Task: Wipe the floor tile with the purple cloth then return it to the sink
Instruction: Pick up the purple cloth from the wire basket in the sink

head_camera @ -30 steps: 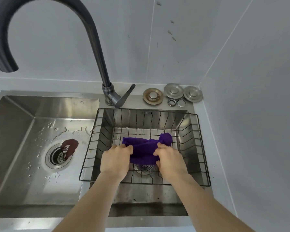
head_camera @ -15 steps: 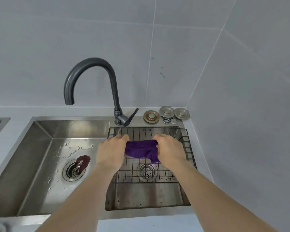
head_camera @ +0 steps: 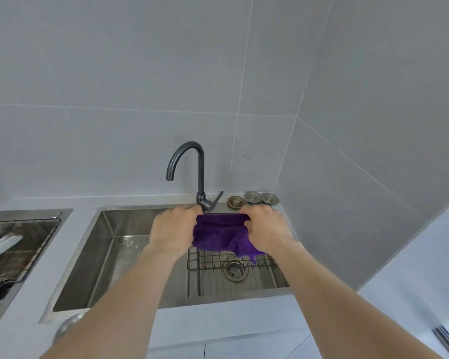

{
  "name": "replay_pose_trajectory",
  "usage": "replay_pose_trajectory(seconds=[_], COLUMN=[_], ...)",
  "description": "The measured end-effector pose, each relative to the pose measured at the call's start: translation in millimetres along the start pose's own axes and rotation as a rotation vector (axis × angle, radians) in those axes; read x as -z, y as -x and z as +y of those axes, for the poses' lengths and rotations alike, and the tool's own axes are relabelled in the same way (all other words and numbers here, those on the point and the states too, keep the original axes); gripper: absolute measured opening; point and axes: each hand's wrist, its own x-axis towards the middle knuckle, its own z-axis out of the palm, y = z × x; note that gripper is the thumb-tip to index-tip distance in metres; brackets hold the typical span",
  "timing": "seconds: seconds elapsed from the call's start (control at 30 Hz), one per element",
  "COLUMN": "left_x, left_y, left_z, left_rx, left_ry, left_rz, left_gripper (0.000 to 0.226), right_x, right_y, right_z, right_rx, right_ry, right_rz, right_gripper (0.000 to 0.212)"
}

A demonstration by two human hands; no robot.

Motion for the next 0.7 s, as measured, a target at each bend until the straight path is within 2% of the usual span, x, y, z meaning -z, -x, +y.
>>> replay_pose_trajectory(seconds=[0.37, 0.7], left_x=[61.7, 65.2], left_y=[77.4, 129.4], left_z=[3.2, 54.4], left_rx=[0.022, 0.056], left_ry=[0.047, -0.016], left_rz=[-0.003, -0.001], left_gripper=[0.029, 0.021], right_x=[33.9, 40.6], right_y=[83.0, 137.8], right_z=[-33.1, 3.0], right_rx=[0.018, 0.065], right_ry=[-0.008, -0.039], right_rz=[0.015, -0.012], right_gripper=[0.031, 0.033])
